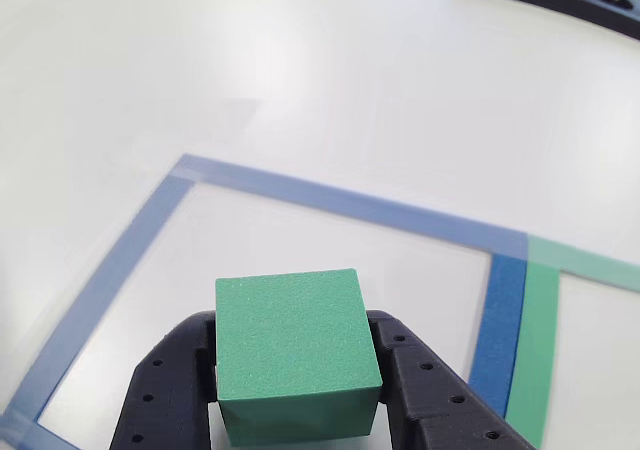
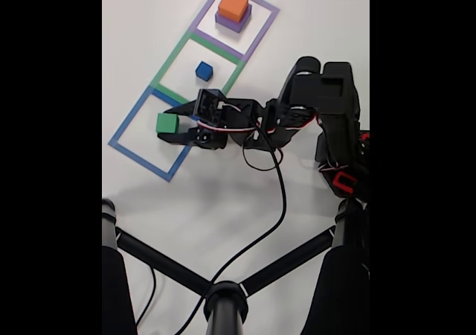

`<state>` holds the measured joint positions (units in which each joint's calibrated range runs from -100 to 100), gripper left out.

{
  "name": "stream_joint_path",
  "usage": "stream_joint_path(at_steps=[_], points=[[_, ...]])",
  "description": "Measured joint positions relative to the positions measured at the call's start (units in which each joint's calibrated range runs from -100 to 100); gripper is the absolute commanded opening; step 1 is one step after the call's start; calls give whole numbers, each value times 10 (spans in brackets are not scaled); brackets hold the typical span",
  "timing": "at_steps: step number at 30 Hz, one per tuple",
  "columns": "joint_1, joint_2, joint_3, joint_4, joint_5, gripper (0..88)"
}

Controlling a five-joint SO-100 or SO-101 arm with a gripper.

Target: Tower of hanoi

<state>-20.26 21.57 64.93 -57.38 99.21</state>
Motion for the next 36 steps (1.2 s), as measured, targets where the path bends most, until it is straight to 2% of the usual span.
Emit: stream_joint_path(at_steps=[7, 15, 26, 30, 33, 36], points=[[-9, 53, -39, -25, 0, 101], [-10, 67, -48, -36, 0, 180], [-9, 73, -41, -46, 0, 223], [-8, 22, -21, -43, 0, 229], [2, -52, -16, -2, 0, 226], [19, -144, -16, 75, -37, 166]])
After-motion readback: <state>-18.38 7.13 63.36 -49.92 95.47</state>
